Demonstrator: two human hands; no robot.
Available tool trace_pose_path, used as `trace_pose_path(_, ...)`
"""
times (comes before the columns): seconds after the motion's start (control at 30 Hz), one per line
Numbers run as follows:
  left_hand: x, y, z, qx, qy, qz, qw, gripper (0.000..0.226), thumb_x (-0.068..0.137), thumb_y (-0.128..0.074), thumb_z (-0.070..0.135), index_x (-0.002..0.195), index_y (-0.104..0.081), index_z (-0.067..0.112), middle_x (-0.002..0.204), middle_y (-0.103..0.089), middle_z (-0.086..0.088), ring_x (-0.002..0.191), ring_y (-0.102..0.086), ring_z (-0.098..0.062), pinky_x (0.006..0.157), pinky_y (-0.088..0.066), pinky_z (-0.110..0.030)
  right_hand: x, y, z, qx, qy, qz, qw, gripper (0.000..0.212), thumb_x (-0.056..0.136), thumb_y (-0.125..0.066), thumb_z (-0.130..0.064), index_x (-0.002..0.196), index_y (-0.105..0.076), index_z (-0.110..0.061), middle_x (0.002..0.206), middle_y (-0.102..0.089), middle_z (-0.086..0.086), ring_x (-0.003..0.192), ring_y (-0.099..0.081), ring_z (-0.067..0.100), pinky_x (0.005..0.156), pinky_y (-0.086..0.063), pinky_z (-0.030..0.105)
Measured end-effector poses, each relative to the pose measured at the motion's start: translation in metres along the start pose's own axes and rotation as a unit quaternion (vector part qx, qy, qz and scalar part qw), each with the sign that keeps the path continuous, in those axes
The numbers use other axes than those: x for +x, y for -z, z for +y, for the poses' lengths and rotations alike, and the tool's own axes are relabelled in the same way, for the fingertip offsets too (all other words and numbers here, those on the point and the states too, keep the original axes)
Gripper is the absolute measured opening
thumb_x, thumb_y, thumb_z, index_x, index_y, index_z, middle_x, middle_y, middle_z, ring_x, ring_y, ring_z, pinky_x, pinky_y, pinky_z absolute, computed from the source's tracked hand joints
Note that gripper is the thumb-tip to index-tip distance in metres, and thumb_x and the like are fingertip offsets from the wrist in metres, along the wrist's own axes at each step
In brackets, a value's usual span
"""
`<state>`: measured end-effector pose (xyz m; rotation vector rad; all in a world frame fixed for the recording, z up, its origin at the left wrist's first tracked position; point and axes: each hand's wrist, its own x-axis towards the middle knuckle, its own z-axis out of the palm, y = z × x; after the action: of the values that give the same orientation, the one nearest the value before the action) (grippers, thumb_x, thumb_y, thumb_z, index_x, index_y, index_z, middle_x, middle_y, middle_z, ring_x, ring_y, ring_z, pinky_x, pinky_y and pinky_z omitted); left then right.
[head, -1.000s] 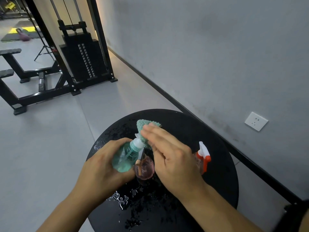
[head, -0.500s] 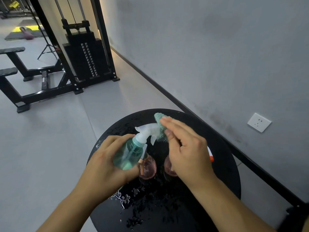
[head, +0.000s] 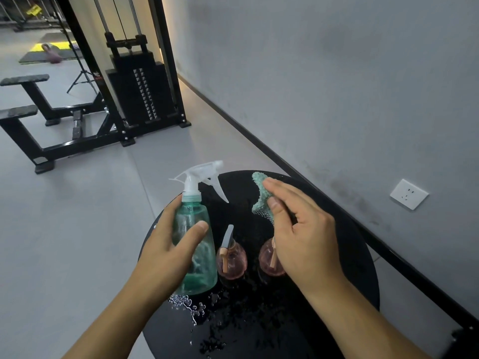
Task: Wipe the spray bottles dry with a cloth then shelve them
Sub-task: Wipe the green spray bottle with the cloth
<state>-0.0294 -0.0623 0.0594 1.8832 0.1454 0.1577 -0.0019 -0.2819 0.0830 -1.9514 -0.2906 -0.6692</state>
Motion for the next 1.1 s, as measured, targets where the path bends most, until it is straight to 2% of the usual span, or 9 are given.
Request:
trace_pose_path(0.2, 0.006, -0.005, 0.003, -0.028, 0.057, 0.019, 0.998, 0.089, 0.041, -0.091, 0.065, 0.119, -0.058, 0.037, 0.101, -0.079, 0.003, 0.087, -0.079, -0.017, 0.081, -0.063, -0.044, -0.001, -0.001, -0.001, 0.009, -0.002, -0.008, 1.000, 0.034, 0.096, -0.062, -0.001, 0.127, -0.069, -0.014, 0.125, -0.068, -0.010, 0.120, -0.059, -0.003, 0.099, -0.049, 0.018)
trace_pose_path(0.37, 0.008, -0.002, 0.004, -0.041, 0.061, 0.012, 0.997, 0.059, 0.057, -0.103, 0.037, 0.108, -0.073, 0.040, 0.102, -0.081, -0.001, 0.089, -0.080, -0.024, 0.079, -0.065, -0.046, -0.001, -0.001, -0.001, 0.007, -0.003, -0.010, 1.000, 0.034, 0.096, -0.062, -0.001, 0.127, -0.069, -0.014, 0.125, -0.068, -0.009, 0.120, -0.059, -0.004, 0.099, -0.048, 0.015)
trace_pose_path(0.47, 0.006, -0.003, 0.009, -0.047, 0.061, 0.010, 0.997, 0.040, 0.078, -0.092, 0.022, 0.113, -0.077, 0.035, 0.099, -0.082, 0.003, 0.091, -0.080, -0.022, 0.081, -0.063, -0.042, -0.001, -0.002, -0.001, 0.006, -0.001, -0.007, 1.000, 0.033, 0.096, -0.062, -0.001, 0.126, -0.069, -0.013, 0.124, -0.068, -0.009, 0.119, -0.059, -0.004, 0.099, -0.048, 0.015)
trace_pose_path(0.53, 0.004, -0.005, 0.010, -0.057, 0.068, 0.000, 0.996, 0.034, 0.083, -0.088, 0.032, 0.114, -0.076, 0.040, 0.099, -0.082, 0.003, 0.091, -0.080, -0.026, 0.083, -0.064, -0.046, -0.001, -0.002, -0.002, 0.007, -0.001, -0.006, 1.000, 0.033, 0.096, -0.063, -0.001, 0.126, -0.070, -0.013, 0.124, -0.068, -0.009, 0.118, -0.059, -0.004, 0.099, -0.048, 0.016)
trace_pose_path(0.6, 0.005, -0.005, 0.010, -0.052, 0.081, -0.002, 0.995, 0.045, 0.071, -0.076, 0.056, 0.116, -0.071, 0.051, 0.103, -0.081, 0.006, 0.094, -0.080, -0.025, 0.088, -0.063, -0.053, -0.002, -0.003, -0.002, 0.006, -0.001, -0.006, 1.000, 0.033, 0.095, -0.063, -0.001, 0.125, -0.070, -0.014, 0.124, -0.068, -0.010, 0.118, -0.059, -0.004, 0.099, -0.048, 0.016)
trace_pose_path(0.7, 0.004, -0.005, 0.011, -0.054, 0.094, 0.003, 0.994, 0.058, 0.061, -0.069, 0.068, 0.118, -0.064, 0.057, 0.104, -0.079, 0.011, 0.095, -0.079, -0.022, 0.090, -0.062, -0.056, -0.003, -0.004, -0.002, 0.003, 0.000, -0.007, 1.000, 0.034, 0.095, -0.063, 0.000, 0.125, -0.070, -0.014, 0.124, -0.068, -0.010, 0.118, -0.059, -0.004, 0.100, -0.048, 0.017)
trace_pose_path(0.87, 0.002, -0.005, 0.015, -0.027, 0.120, -0.005, 0.992, 0.070, 0.051, -0.090, 0.056, 0.111, -0.061, 0.036, 0.101, -0.076, 0.002, 0.081, -0.079, -0.016, 0.071, -0.064, -0.042, -0.004, -0.005, -0.003, 0.005, 0.011, -0.014, 1.000, 0.033, 0.096, -0.063, -0.001, 0.126, -0.069, -0.013, 0.124, -0.068, -0.010, 0.120, -0.058, -0.004, 0.100, -0.047, 0.015)
trace_pose_path(1.0, 0.003, -0.004, 0.015, 0.004, 0.110, -0.014, 0.994, 0.053, 0.056, -0.089, 0.057, 0.104, -0.072, 0.044, 0.099, -0.078, 0.011, 0.088, -0.079, -0.016, 0.084, -0.064, -0.050, -0.005, -0.006, -0.005, 0.010, 0.026, -0.017, 0.999, 0.033, 0.096, -0.063, 0.000, 0.125, -0.069, -0.013, 0.125, -0.068, -0.008, 0.121, -0.058, -0.002, 0.100, -0.048, 0.016)
trace_pose_path(1.1, -0.002, -0.006, 0.019, 0.025, 0.102, -0.044, 0.993, 0.036, 0.077, -0.087, 0.049, 0.111, -0.074, 0.047, 0.099, -0.081, 0.015, 0.086, -0.080, -0.012, 0.089, -0.063, -0.050, -0.006, -0.006, -0.006, 0.014, 0.041, -0.018, 0.999, 0.033, 0.096, -0.062, 0.002, 0.126, -0.069, -0.012, 0.127, -0.067, -0.005, 0.123, -0.058, 0.000, 0.100, -0.050, 0.021)
